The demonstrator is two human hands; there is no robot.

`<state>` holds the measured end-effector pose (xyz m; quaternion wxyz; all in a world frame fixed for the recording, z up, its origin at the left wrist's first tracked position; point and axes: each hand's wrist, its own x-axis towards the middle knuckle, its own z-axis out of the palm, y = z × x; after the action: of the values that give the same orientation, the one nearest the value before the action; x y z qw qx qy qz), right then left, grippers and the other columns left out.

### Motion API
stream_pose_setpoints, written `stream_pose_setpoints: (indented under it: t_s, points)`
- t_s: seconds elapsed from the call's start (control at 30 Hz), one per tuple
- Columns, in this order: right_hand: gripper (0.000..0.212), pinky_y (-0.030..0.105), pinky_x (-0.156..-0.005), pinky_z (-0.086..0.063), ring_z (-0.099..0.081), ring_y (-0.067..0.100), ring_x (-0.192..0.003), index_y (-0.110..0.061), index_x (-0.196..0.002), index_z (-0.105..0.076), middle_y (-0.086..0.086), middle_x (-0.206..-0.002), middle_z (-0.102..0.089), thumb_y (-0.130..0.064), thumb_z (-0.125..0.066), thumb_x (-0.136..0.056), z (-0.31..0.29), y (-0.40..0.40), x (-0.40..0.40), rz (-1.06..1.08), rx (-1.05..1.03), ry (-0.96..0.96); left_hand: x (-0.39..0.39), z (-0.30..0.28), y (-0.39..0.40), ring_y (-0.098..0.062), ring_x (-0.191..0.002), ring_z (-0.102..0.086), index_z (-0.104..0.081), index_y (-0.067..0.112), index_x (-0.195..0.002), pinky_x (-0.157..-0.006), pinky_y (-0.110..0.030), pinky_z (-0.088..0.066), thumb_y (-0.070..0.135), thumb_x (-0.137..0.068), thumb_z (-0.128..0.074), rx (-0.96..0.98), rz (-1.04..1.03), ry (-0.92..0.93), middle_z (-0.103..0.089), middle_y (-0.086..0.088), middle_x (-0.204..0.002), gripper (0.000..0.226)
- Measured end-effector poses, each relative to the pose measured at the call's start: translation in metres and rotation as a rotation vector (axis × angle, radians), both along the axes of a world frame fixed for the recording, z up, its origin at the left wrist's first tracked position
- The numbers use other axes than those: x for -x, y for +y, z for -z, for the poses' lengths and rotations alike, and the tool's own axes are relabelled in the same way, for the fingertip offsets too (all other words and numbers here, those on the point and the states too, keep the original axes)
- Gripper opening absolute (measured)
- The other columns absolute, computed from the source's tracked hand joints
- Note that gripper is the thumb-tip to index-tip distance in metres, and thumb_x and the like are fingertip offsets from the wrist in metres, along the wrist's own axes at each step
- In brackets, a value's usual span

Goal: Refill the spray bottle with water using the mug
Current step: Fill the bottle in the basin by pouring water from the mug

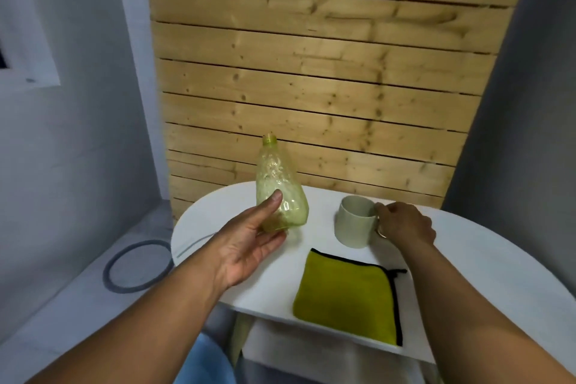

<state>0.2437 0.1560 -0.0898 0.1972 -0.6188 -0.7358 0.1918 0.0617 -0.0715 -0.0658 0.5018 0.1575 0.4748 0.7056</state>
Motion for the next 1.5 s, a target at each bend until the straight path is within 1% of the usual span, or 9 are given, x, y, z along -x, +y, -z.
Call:
stream_pose_setpoints:
  t_s: [0.17,0.3,0.5,0.67,0.87,1.03,1.2,1.33,1.5]
  points:
    - [0.063,0.036,-0.072,-0.046,-0.059,0.026,-0.08,-0.014,-0.069,-0.061,0.006,-0.084,-0.065,-0.073,-0.043,-0.082,0.0,0.009,-0.004,-0.098,0.137,0.105,-0.01,0.0,0.015,-0.021,-0.112,-0.068,-0.065,0.01,-0.123,-0.105,-0.035,-0.05,0.037,-0.069,-0.078,0.015,0.041,0.042,-0.073,-0.01,-0.118,0.062]
    - [0.078,0.037,-0.076,-0.045,-0.061,0.03,-0.096,-0.004,-0.102,-0.065,0.011,-0.104,-0.065,-0.075,-0.059,-0.072,0.002,0.013,-0.005,-0.071,0.284,0.236,0.001,0.0,0.007,-0.024,-0.116,-0.068,-0.065,0.011,-0.124,-0.103,-0.035,-0.051,0.038,-0.07,-0.079,0.047,0.017,0.107,-0.073,-0.012,-0.122,0.062]
    - [0.049,0.025,-0.049,-0.029,-0.039,0.015,-0.05,-0.015,-0.072,-0.057,0.002,-0.067,-0.053,-0.063,-0.063,-0.08,-0.043,-0.015,0.009,-0.18,0.401,0.513,0.034,-0.007,-0.038,-0.024,-0.114,-0.071,-0.058,0.017,-0.136,-0.108,-0.041,-0.049,0.035,-0.056,-0.097,0.033,-0.048,0.31,-0.074,-0.007,-0.124,0.09]
    - [0.064,0.023,-0.047,-0.026,-0.032,0.017,-0.052,-0.013,-0.079,-0.059,0.007,-0.073,-0.05,-0.077,-0.056,-0.074,-0.113,-0.063,0.039,-0.367,0.3,0.544,0.059,-0.03,-0.102,-0.028,-0.112,-0.072,-0.054,0.019,-0.138,-0.104,-0.046,-0.048,0.04,-0.033,-0.102,-0.005,-0.093,0.481,-0.074,-0.008,-0.124,0.117]
    - [0.032,0.028,-0.047,-0.028,-0.032,0.016,-0.057,-0.013,-0.086,-0.058,0.012,-0.081,-0.05,-0.043,-0.052,-0.097,-0.129,-0.154,0.086,-0.768,0.346,0.462,0.09,-0.014,-0.199,-0.027,-0.114,-0.071,-0.048,0.012,-0.141,-0.091,-0.038,-0.06,0.025,-0.048,-0.092,0.099,-0.327,0.503,-0.071,-0.011,-0.129,0.104]
    - [0.035,0.029,-0.053,-0.034,-0.042,0.019,-0.059,-0.014,-0.081,-0.057,0.009,-0.078,-0.063,-0.042,-0.047,-0.1,-0.069,-0.246,0.122,-0.888,0.416,0.299,0.107,0.084,-0.266,-0.028,-0.115,-0.069,-0.047,0.018,-0.139,-0.098,-0.048,-0.056,0.021,-0.048,-0.099,0.267,-0.476,0.415,-0.069,-0.012,-0.128,0.105]
    - [0.03,0.027,-0.054,-0.039,-0.048,0.015,-0.059,-0.012,-0.081,-0.058,0.007,-0.077,-0.057,-0.034,-0.045,-0.098,0.027,-0.299,0.168,-0.963,0.419,0.102,0.095,0.175,-0.294,-0.028,-0.088,-0.073,-0.06,0.011,-0.112,-0.064,-0.031,-0.061,-0.013,-0.068,-0.084,0.43,-0.502,0.34,-0.079,-0.002,-0.09,0.056]
    - [0.019,0.025,-0.051,-0.037,-0.036,0.012,-0.05,-0.014,-0.081,-0.057,0.002,-0.064,-0.044,-0.017,-0.046,-0.096,0.106,-0.318,0.188,-0.9,0.615,-0.013,0.086,0.235,-0.303,-0.033,-0.092,-0.074,-0.062,0.006,-0.112,-0.067,-0.038,-0.062,0.004,-0.053,-0.093,0.54,-0.526,0.305,-0.075,-0.018,-0.105,0.067]
    - [0.025,0.024,-0.044,-0.031,-0.043,0.013,-0.049,-0.015,-0.073,-0.054,0.002,-0.06,-0.044,-0.024,-0.049,-0.095,0.215,-0.318,0.176,-0.831,0.614,-0.186,0.067,0.283,-0.302,-0.006,-0.066,-0.07,-0.064,0.025,-0.078,-0.064,-0.039,-0.059,0.008,-0.045,-0.083,0.636,-0.578,0.38,-0.075,0.007,-0.074,0.042]
